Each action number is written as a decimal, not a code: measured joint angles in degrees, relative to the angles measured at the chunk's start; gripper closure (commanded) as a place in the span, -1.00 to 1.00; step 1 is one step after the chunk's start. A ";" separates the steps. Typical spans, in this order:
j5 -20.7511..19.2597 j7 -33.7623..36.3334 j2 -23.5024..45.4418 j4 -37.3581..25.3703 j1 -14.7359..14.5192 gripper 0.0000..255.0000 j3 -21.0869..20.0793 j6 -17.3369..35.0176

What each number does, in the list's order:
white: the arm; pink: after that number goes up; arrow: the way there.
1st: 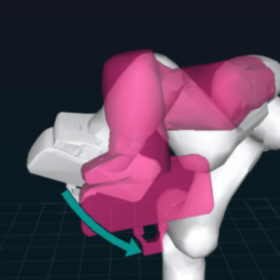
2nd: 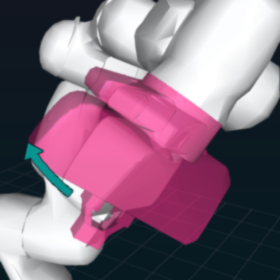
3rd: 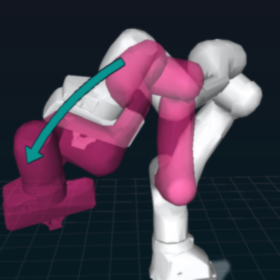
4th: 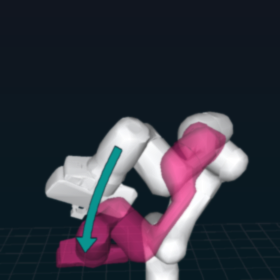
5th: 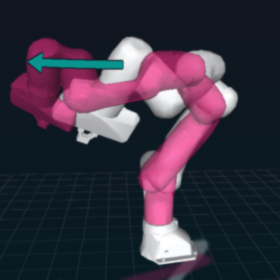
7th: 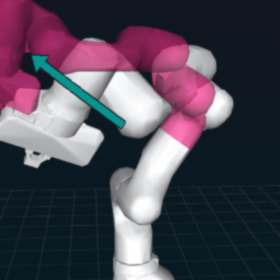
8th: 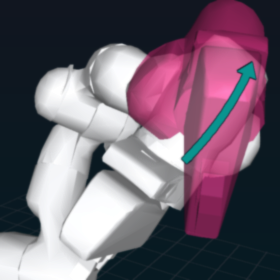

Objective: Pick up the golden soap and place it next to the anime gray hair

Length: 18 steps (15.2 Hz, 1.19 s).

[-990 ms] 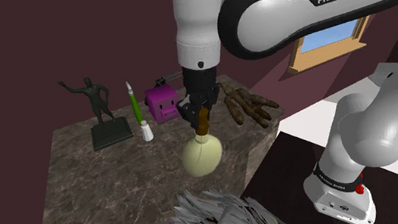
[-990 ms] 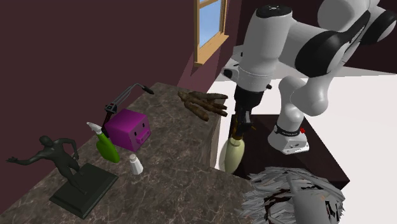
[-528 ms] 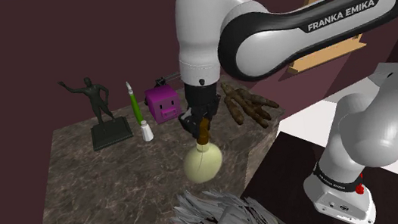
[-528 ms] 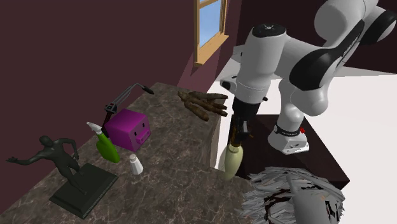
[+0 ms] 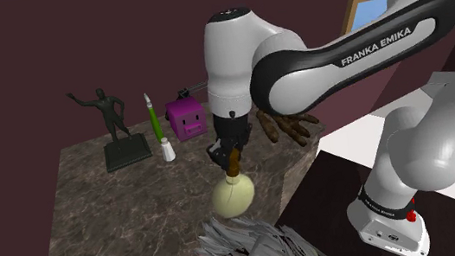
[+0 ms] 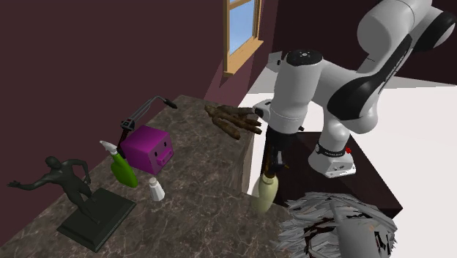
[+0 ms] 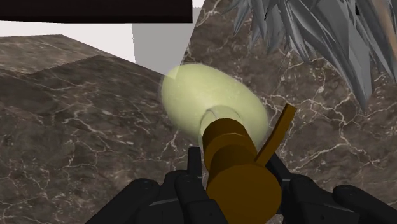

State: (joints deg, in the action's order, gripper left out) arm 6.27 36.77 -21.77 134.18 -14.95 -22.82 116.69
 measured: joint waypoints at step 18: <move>-0.21 0.48 1.80 3.62 0.07 -1.00 -0.77 5.43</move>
State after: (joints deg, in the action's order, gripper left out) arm 6.06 37.25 -19.96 137.80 -14.88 -23.59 122.13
